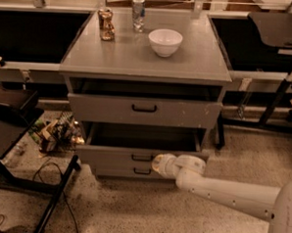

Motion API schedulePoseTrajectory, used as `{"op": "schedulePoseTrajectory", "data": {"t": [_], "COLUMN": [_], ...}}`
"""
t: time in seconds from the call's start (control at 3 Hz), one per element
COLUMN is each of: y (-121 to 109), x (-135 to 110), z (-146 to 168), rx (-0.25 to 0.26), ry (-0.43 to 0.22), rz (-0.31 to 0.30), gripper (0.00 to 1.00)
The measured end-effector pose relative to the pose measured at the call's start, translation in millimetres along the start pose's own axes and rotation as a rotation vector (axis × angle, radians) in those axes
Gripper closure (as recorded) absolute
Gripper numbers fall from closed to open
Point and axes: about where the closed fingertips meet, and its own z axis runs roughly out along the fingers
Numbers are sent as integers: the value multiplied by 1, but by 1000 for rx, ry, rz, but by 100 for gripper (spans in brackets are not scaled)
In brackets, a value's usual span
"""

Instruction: Close middle drawer

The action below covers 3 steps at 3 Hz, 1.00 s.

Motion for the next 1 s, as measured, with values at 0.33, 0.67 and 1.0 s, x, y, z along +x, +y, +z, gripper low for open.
{"op": "schedulePoseTrajectory", "data": {"t": [0.33,0.67,1.0], "y": [-16,-33,-46], "x": [-6,-13,-18], "z": [7,14,20], "rx": [13,28,41], "ry": [-7,-14,-19], "rz": [-13,-26,-32], "gripper": [100,100,100]}}
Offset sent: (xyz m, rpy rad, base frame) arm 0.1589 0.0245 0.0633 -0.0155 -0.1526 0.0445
